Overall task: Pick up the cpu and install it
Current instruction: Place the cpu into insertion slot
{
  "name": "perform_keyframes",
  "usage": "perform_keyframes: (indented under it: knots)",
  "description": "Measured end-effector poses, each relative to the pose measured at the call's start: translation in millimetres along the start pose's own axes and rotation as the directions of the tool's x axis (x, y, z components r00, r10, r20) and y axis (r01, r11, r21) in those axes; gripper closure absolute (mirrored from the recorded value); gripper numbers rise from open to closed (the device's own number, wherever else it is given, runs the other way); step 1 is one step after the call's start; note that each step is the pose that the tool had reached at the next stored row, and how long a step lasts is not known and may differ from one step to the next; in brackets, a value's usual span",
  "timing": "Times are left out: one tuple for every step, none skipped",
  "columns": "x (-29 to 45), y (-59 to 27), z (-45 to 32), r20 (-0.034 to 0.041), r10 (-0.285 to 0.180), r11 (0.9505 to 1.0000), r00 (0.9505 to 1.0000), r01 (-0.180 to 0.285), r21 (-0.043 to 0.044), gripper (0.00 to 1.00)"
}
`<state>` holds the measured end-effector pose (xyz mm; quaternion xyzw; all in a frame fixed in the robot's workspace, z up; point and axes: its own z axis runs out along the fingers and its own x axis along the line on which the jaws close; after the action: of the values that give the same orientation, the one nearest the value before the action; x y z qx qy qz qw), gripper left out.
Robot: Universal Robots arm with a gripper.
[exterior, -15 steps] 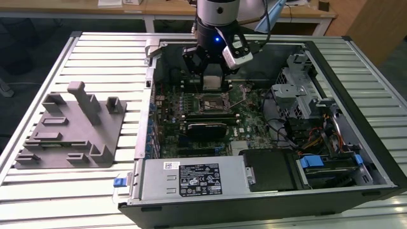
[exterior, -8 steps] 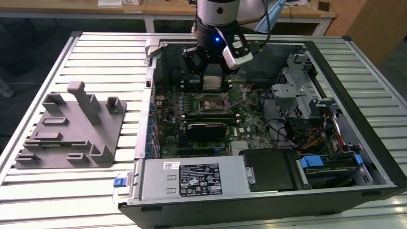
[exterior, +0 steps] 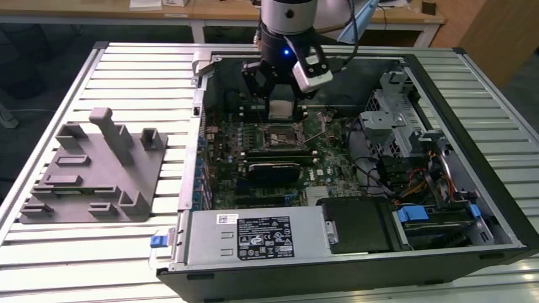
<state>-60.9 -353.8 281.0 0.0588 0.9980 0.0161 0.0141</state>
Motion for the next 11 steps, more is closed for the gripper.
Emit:
perform_keyframes:
  knots:
    - [0.0,0.0,0.1,0.0006,0.015,0.9999,0.9999,-0.015,0.0003,0.45]
    - [0.0,0.0,0.1,0.0011,0.033,0.9995,0.9995,-0.033,0.0008,0.45]
    - [0.0,0.0,0.1,0.0017,0.049,0.9988,0.9988,-0.049,0.0013,0.45]
    - [0.0,0.0,0.2,0.0023,0.067,0.9978,0.9978,-0.067,0.0016,0.45]
    - [0.0,0.0,0.2,0.0029,0.084,0.9965,0.9965,-0.084,0.0021,0.45]
    - [0.0,0.0,0.3,0.0036,0.102,0.9948,0.9948,-0.102,0.0025,0.45]
    - [0.0,0.0,0.3,0.0042,0.119,0.9928,0.9928,-0.119,0.0030,0.45]
    - [0.0,0.0,0.4,0.0049,0.137,0.9905,0.9905,-0.137,0.0033,0.45]
    - [0.0,0.0,0.4,0.0056,0.155,0.9879,0.9879,-0.155,0.0037,0.45]
    - [0.0,0.0,0.5,0.0063,0.174,0.9847,0.9847,-0.174,0.0041,0.45]
    - [0.0,0.0,0.5,0.0070,0.192,0.9814,0.9814,-0.192,0.0044,0.45]
